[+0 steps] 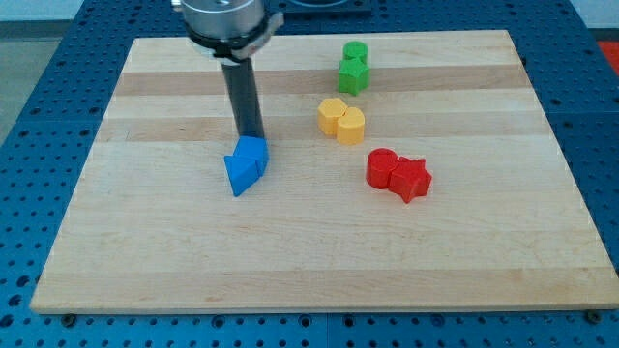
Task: Slide the yellow heart towards the top center
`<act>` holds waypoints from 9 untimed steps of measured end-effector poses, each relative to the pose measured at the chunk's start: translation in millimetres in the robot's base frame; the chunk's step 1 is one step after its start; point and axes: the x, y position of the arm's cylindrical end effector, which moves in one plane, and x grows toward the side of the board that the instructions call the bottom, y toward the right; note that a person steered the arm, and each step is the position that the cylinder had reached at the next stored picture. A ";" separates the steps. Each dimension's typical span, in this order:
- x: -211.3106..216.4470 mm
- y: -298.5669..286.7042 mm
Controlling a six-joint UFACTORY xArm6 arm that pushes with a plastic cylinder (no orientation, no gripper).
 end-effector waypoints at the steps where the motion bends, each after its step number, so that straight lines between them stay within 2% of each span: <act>1: 13.2 34.8; 3: 13.8 122.9; 6: 10.3 138.6; 9: -20.3 138.6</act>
